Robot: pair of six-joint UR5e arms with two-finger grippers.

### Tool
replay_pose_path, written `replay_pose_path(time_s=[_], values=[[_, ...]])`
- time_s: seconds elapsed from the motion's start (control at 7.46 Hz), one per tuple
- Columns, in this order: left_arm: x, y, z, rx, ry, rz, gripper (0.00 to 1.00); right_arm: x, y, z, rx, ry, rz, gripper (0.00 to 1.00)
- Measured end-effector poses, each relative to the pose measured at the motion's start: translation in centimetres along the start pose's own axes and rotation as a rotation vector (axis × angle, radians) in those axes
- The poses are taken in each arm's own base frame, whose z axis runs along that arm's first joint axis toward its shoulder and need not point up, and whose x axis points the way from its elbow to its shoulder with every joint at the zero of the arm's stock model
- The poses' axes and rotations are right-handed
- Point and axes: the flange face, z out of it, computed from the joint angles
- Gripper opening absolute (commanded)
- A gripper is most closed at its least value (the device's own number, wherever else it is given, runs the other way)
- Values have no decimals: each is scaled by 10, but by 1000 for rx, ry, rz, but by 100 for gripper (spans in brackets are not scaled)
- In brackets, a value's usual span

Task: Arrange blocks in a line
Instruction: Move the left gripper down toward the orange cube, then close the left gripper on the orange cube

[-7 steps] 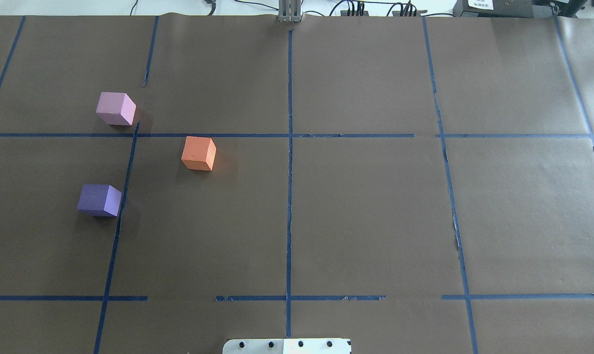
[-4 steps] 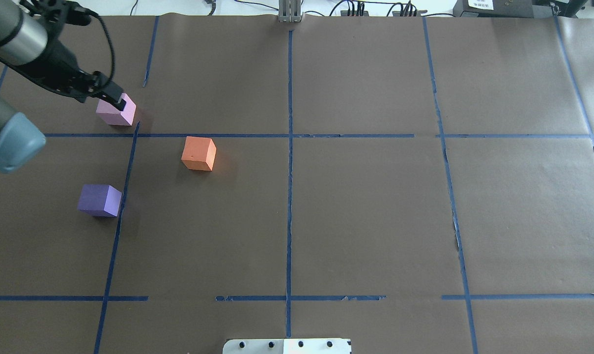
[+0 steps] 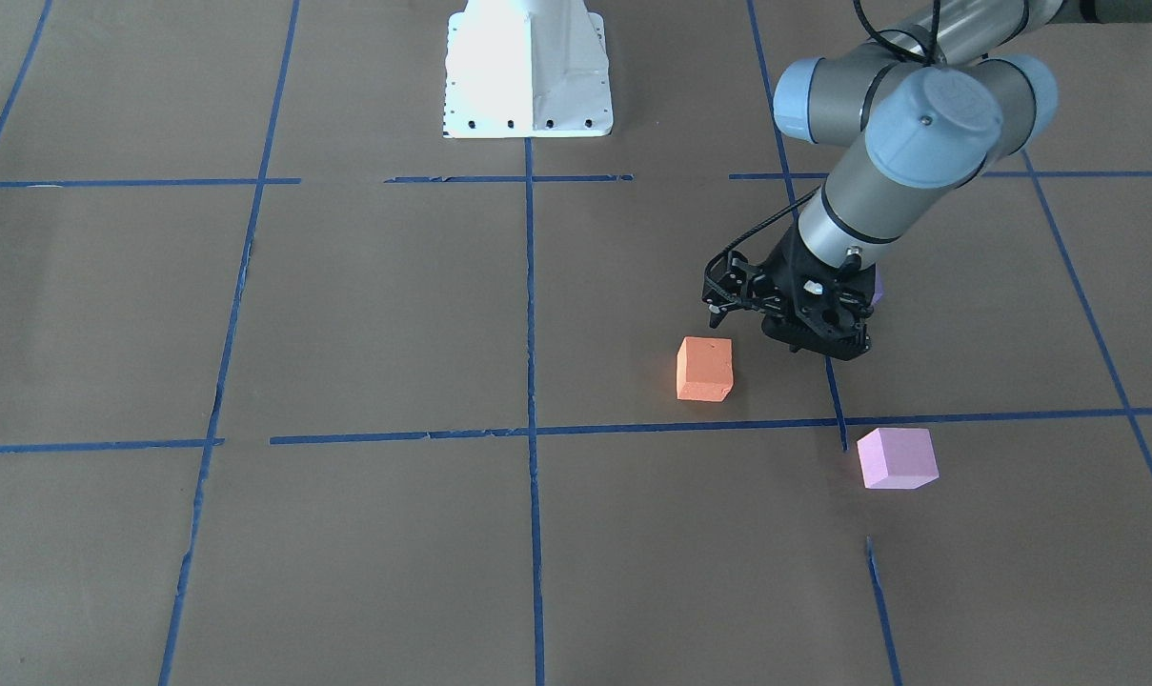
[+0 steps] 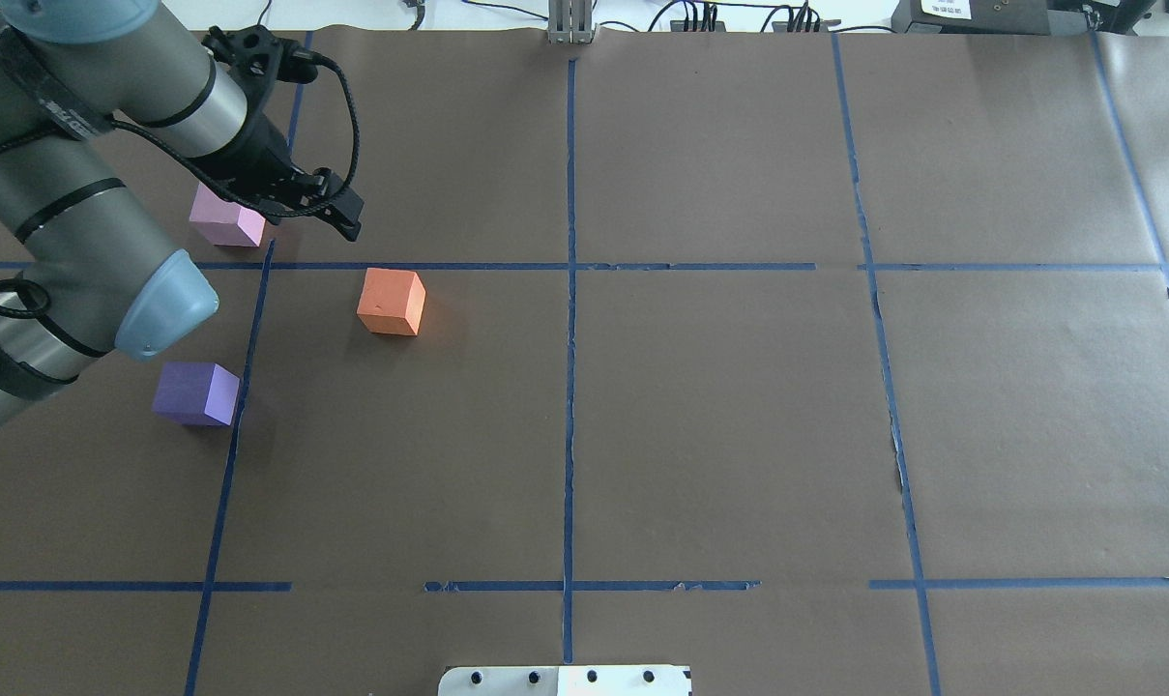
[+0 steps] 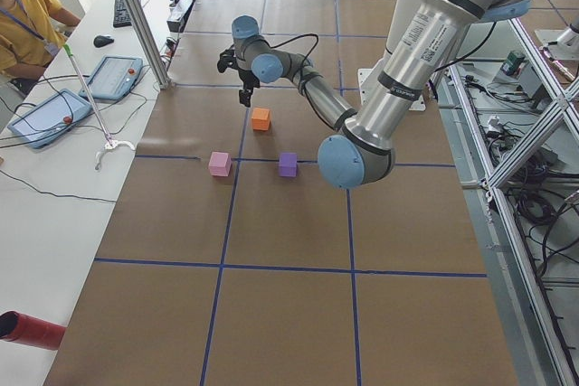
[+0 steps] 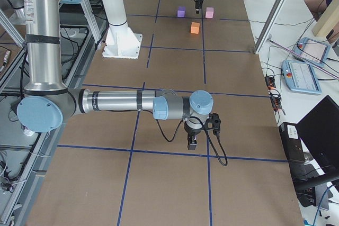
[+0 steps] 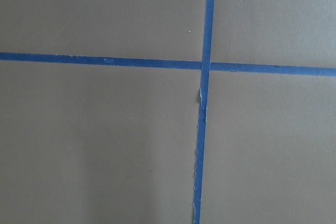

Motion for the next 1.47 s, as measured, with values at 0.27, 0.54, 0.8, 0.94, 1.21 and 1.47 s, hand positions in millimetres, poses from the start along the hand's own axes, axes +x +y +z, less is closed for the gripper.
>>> replay_pose_path(time_s=[0.27,0.54,0.8,0.94,1.21,1.47], values=[[9,5,31,30,-11,-48,100,0,0,0,0,0,0,100],[11,12,49,7,-34,-131,100,0,0,0,0,0,0,100],[10,16,62,-27,-87,-170,100,0,0,0,0,0,0,100],[14,20,71,-38,-103,-170,100,0,0,0,0,0,0,100],[21,27,87,-62,-114,-162,100,0,0,0,0,0,0,100],[21,28,98,-75,-119,-162,100,0,0,0,0,0,0,100]])
